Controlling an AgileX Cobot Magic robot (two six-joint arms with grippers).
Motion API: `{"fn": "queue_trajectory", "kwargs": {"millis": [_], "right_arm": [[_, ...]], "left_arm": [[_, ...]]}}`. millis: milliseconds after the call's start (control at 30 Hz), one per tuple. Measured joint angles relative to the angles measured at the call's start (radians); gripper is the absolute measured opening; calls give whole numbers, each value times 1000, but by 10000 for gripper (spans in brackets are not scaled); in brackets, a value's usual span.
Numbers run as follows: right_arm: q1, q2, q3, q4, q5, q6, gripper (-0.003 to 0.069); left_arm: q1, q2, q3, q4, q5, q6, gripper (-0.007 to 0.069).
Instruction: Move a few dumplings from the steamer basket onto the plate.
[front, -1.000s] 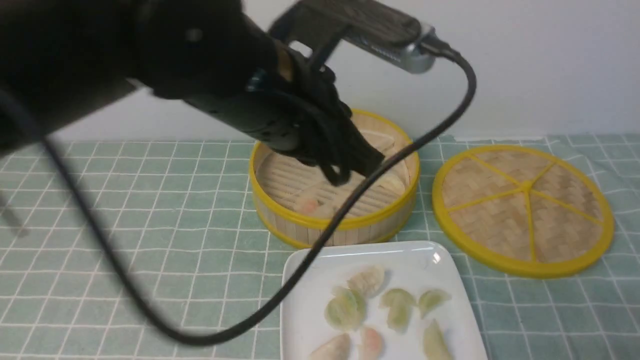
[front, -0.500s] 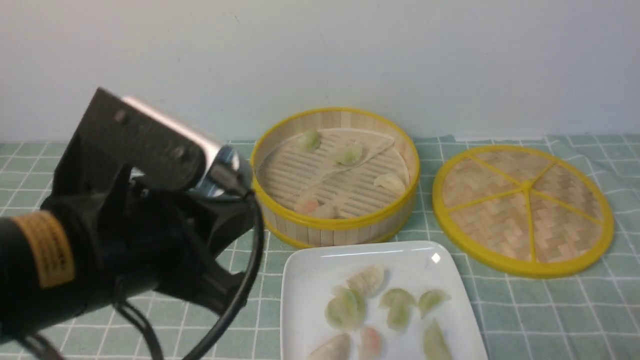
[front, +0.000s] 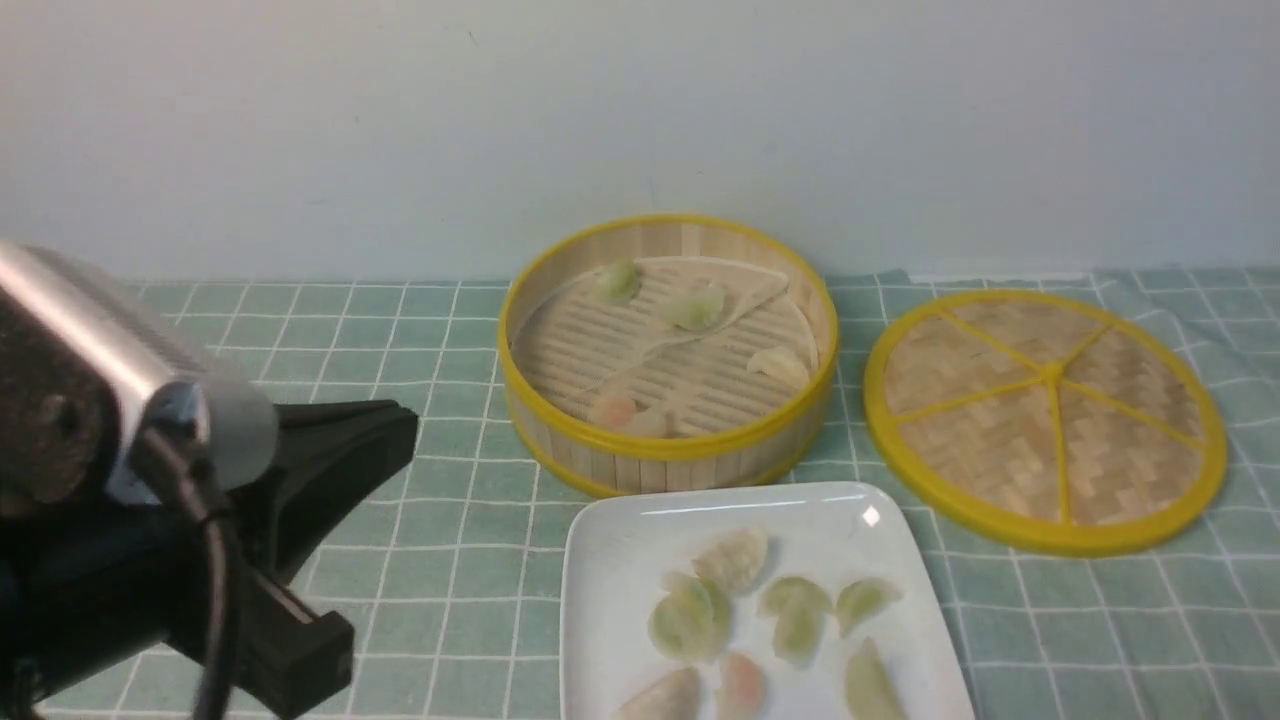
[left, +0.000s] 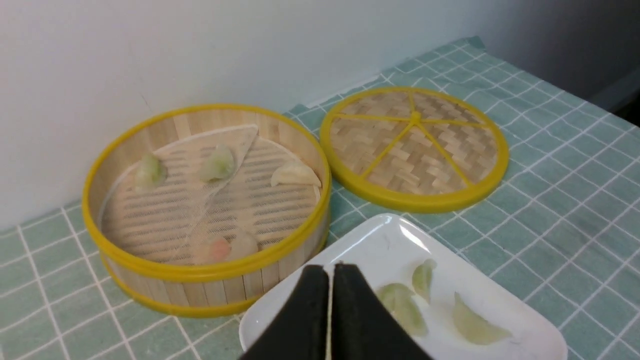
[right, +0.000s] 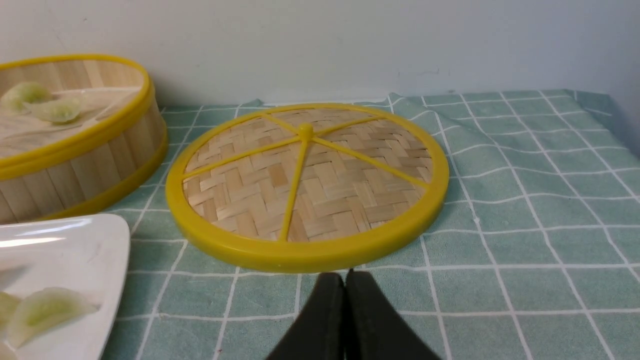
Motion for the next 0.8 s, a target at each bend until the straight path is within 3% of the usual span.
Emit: {"fn": "queue_trajectory", "kwargs": {"millis": [233, 333, 633, 800], "right_arm": [[0, 0, 0, 0, 0, 0, -15], [0, 0, 0, 0, 0, 0, -15], [0, 0, 0, 0, 0, 0, -15], [0, 0, 0, 0, 0, 0, -15]], "left_arm": [[1, -157, 4, 30, 41, 2, -6], [50, -261, 57, 31, 52, 3, -6], [471, -620, 493, -54, -5, 37, -6], [591, -697, 668, -56, -15, 59, -6]]}}
